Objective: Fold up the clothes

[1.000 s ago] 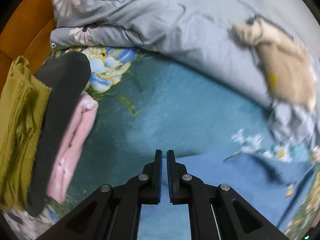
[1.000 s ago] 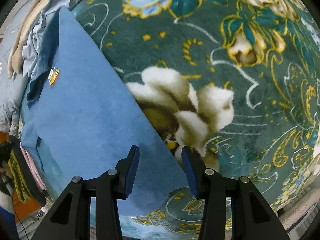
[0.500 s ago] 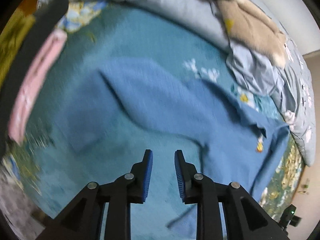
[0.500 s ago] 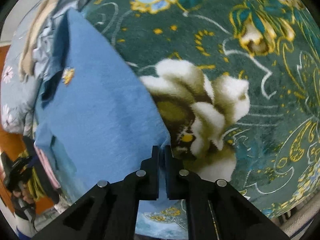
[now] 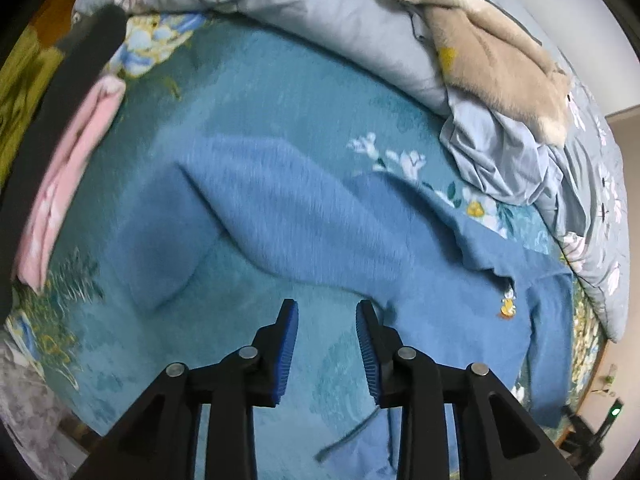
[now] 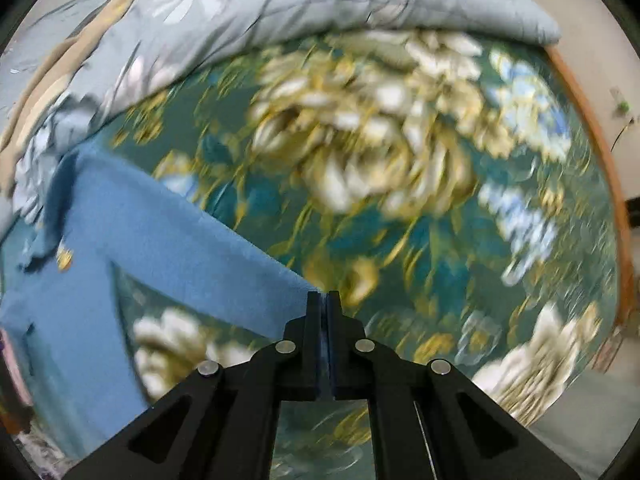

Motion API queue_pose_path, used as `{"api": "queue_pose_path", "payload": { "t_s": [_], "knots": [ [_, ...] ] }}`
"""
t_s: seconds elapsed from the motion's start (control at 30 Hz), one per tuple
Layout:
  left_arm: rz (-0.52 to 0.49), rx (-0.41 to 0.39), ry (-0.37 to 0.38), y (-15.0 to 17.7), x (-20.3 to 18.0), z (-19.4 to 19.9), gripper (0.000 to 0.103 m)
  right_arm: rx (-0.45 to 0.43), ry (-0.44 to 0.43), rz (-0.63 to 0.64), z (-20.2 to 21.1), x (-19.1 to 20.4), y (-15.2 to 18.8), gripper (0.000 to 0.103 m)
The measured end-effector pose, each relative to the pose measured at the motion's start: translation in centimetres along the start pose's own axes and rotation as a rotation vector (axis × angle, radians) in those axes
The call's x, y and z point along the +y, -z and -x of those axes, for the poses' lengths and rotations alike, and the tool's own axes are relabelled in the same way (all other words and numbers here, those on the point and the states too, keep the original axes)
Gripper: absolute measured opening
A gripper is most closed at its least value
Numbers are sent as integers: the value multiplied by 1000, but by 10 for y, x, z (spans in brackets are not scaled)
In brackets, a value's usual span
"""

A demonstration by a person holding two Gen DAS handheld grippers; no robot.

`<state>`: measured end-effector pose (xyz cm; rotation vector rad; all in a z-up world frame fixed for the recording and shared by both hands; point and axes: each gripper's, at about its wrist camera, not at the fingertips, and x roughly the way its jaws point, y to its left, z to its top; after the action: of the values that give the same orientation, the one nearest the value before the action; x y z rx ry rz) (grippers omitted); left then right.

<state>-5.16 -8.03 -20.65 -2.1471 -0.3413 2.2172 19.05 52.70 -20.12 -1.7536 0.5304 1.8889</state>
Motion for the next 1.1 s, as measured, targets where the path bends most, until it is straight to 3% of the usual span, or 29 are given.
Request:
{"api": "queue_pose_path", "payload": {
  "t_s": [0.13,0.33,0.4,0.43,0.47,0.53,0.67,0.77,0.93,1.0,1.1],
  "knots": [
    [-66,1,-18,-18,-14,-6,34,20,40,26,-15,3,-21,2],
    [-332,9,-106,-52,-53,-28,41,31,80,141,-22,30,-49,5],
    [-414,17,-112,-60,-62,-35,44,12,46,223,-17,57,-58,10],
    [-469,24,-118,-63,-69,-40,47,1,14,281,-14,77,-63,21],
    [-530,31,-129,-66,-76,-47,49,-9,-18,338,-12,96,-67,39],
    [-625,47,-153,-69,-87,-60,52,-30,-83,453,-7,135,-76,49],
    [-768,72,-180,-76,-103,-84,55,-46,-174,684,-11,219,-86,49],
    [-830,85,-196,-84,-106,-102,56,-50,-161,845,-29,273,-90,49],
    [-907,92,-185,-95,-107,-121,55,-40,-119,1040,-50,320,-93,49],
    [-920,87,-163,-98,-107,-123,52,-15,-141,1064,-54,327,-95,49],
    [-923,87,-105,-102,-106,-122,38,31,-192,1065,-57,331,-96,49]
  ]
}}
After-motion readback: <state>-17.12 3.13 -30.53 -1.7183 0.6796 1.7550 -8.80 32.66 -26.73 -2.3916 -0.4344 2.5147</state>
